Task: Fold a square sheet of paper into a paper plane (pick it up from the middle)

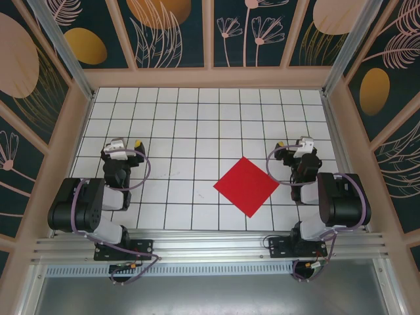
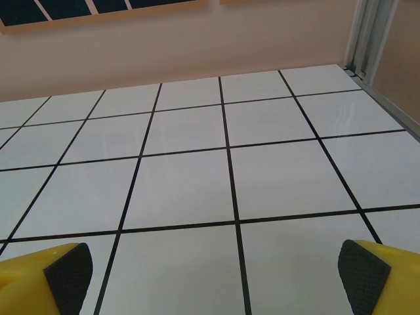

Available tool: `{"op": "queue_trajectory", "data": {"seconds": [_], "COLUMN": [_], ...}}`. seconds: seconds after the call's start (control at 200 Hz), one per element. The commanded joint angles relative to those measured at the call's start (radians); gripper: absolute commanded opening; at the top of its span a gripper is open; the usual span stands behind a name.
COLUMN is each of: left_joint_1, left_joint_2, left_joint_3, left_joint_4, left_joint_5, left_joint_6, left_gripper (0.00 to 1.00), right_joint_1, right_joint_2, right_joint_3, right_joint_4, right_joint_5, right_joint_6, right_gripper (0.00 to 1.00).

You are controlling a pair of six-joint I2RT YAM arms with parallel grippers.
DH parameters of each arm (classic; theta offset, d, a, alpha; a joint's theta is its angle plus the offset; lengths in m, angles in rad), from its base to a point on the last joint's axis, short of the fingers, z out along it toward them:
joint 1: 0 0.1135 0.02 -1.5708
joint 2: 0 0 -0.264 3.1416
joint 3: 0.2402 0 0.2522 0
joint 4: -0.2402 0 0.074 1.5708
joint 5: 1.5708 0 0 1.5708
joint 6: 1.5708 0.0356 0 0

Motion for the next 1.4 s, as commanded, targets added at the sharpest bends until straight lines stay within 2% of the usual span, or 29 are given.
{"op": "queue_trajectory", "data": {"seconds": [0.0, 0.871, 0.961, 1.021, 1.121, 1.176, 1.231, 1.326, 1.396], "left_joint_1": [0.005, 0.007, 0.006, 0.007, 0.007, 0.006, 0.006, 0.007, 0.007], "left_joint_2": [0.01, 0.008, -0.004, -0.041, -0.089, -0.126, -0.169, -0.24, -0.289], "left_joint_3": [0.021, 0.024, 0.032, 0.039, 0.042, 0.049, 0.06, 0.094, 0.111], "left_joint_4": [0.028, 0.021, 0.0, -0.042, -0.09, -0.132, -0.187, -0.273, -0.322], "left_joint_5": [0.011, -0.018, -0.059, -0.091, -0.1, -0.112, -0.127, -0.176, -0.179], "left_joint_6": [0.016, 0.004, -0.009, -0.023, -0.022, -0.026, -0.03, -0.066, -0.139], "left_gripper": [0.99, 0.99, 0.98, 0.99, 0.98, 0.99, 0.98, 0.99, 0.99], "right_joint_1": [-0.007, -0.01, -0.003, 0.011, 0.018, 0.024, 0.046, 0.133, 0.193], "right_joint_2": [0.012, 0.012, 0.01, -0.034, -0.081, -0.084, -0.088, -0.107, -0.114], "right_joint_3": [0.02, 0.02, 0.023, 0.067, 0.243, 0.327, 0.371, 0.44, 0.499], "right_joint_4": [0.048, 0.047, 0.048, -0.053, -0.427, -0.585, -0.669, -0.825, -0.968], "right_joint_5": [-0.023, -0.025, -0.011, 0.057, 0.197, 0.181, 0.165, 0.223, 0.213], "right_joint_6": [0.019, 0.02, 0.019, 0.03, 0.103, 0.13, 0.137, 0.169, 0.233], "right_gripper": [0.99, 0.99, 0.99, 0.99, 0.99, 0.99, 0.99, 0.99, 0.99]}}
